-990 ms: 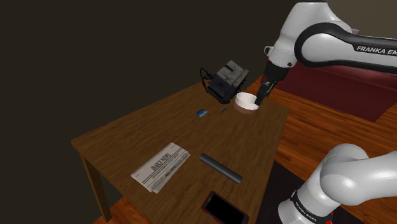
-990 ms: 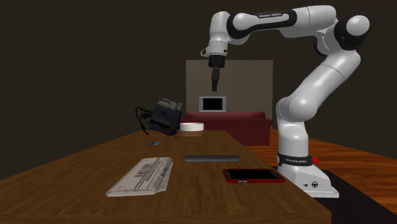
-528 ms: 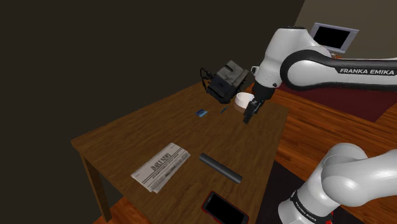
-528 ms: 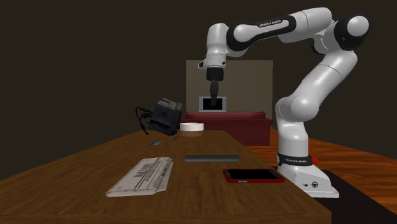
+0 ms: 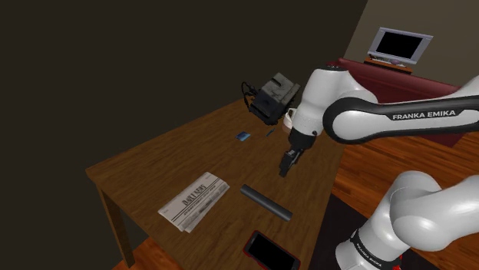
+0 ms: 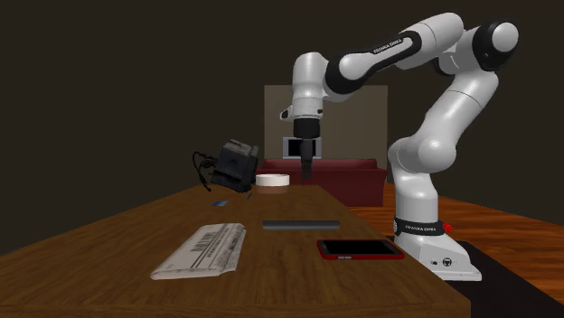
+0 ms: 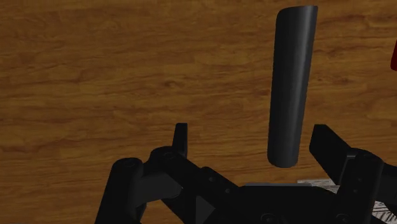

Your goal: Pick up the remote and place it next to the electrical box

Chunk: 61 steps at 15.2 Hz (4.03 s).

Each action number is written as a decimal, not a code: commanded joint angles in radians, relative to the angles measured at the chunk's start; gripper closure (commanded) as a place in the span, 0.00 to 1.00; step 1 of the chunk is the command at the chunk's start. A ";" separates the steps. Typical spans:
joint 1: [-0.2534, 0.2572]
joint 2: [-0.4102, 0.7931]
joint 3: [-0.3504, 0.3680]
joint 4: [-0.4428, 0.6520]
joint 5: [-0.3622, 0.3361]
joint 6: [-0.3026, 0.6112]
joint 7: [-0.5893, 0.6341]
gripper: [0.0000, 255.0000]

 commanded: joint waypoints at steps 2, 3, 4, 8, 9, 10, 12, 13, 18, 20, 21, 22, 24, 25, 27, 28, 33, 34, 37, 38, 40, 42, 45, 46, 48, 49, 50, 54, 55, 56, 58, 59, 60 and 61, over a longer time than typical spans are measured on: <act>0.037 0.056 0.032 -0.041 0.056 0.089 0.026 0.00; 0.051 0.077 0.044 -0.051 0.075 0.118 0.035 0.00; 0.064 0.100 0.055 -0.059 0.094 0.147 0.043 0.00; 0.100 0.174 0.086 -0.082 0.145 0.240 0.061 0.00; 0.101 0.185 0.089 -0.088 0.148 0.259 0.060 0.00; 0.102 0.198 0.092 -0.094 0.150 0.277 0.060 0.00; 0.103 0.223 0.098 -0.106 0.156 0.315 0.058 0.00; 0.104 0.237 0.100 -0.111 0.159 0.334 0.058 0.00; 0.106 0.259 0.105 -0.119 0.163 0.364 0.057 0.00; 0.106 0.259 0.105 -0.119 0.163 0.364 0.057 0.00; 0.106 0.259 0.105 -0.119 0.163 0.364 0.057 0.00; 0.106 0.259 0.105 -0.119 0.163 0.364 0.057 0.00; 0.106 0.259 0.105 -0.119 0.163 0.364 0.057 1.00; 0.106 0.259 0.105 -0.119 0.163 0.364 0.057 1.00; 0.105 0.260 0.105 -0.119 0.162 0.364 0.056 1.00; 0.106 0.258 0.105 -0.119 0.163 0.363 0.057 1.00; 0.106 0.245 0.103 -0.114 0.160 0.345 0.058 1.00; 0.105 0.232 0.100 -0.108 0.158 0.326 0.060 1.00; 0.104 0.193 0.094 -0.090 0.151 0.270 0.064 1.00; 0.103 0.182 0.092 -0.084 0.149 0.251 0.066 1.00; 0.102 0.159 0.087 -0.070 0.144 0.215 0.069 1.00; 0.101 0.139 0.083 -0.055 0.139 0.180 0.072 1.00; 0.100 0.111 0.076 -0.031 0.132 0.128 0.076 1.00; 0.099 0.103 0.074 -0.022 0.130 0.111 0.078 1.00; 0.098 0.087 0.069 -0.005 0.125 0.078 0.080 1.00; 0.097 0.080 0.067 0.005 0.123 0.062 0.082 1.00; 0.096 0.073 0.065 0.014 0.120 0.046 0.083 1.00; 0.094 0.049 0.056 0.053 0.111 -0.017 0.089 1.00; 0.093 0.044 0.054 0.064 0.109 -0.032 0.090 1.00; 0.092 0.040 0.052 0.074 0.107 -0.047 0.091 1.00; 0.091 0.031 0.048 0.096 0.103 -0.077 0.094 1.00; 0.090 0.028 0.046 0.107 0.101 -0.092 0.095 1.00; 0.090 0.024 0.044 0.118 0.099 -0.107 0.096 1.00; 0.089 0.021 0.042 0.130 0.097 -0.121 0.098 1.00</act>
